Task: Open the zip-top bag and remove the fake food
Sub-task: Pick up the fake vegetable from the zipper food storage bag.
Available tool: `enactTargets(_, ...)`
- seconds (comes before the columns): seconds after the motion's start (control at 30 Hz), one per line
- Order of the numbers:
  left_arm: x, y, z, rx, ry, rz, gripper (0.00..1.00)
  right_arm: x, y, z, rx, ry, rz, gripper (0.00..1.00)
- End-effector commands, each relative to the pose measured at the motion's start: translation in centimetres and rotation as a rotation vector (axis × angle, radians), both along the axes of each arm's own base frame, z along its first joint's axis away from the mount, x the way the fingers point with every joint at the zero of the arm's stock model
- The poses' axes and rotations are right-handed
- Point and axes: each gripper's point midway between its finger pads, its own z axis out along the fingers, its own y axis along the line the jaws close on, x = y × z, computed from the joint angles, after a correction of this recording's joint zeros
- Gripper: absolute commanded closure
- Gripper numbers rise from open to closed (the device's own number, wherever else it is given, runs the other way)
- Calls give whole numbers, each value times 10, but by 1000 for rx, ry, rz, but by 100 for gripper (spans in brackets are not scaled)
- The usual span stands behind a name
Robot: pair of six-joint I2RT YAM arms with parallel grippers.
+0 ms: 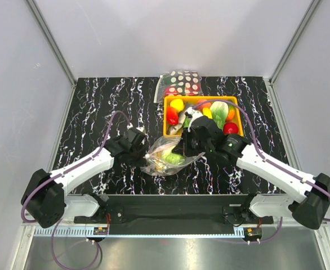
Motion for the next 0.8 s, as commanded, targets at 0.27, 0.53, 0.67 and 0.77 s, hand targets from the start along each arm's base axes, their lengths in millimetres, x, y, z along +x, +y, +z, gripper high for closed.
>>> enactTargets(0.27,22,0,32,89,-108,65,100,17,29,44,68,-39,27,100)
enactTargets(0.53,28,16,52,156,-158,111,100,14,21,21,-68,0,25,100)
enactTargets(0.67,26,29,50,211,-163,123,100,14,22,31,-41,-20,24,100)
enactTargets(0.77,18,39,36,257,-136,116,100,12,21,45,-33,-30,33,100)
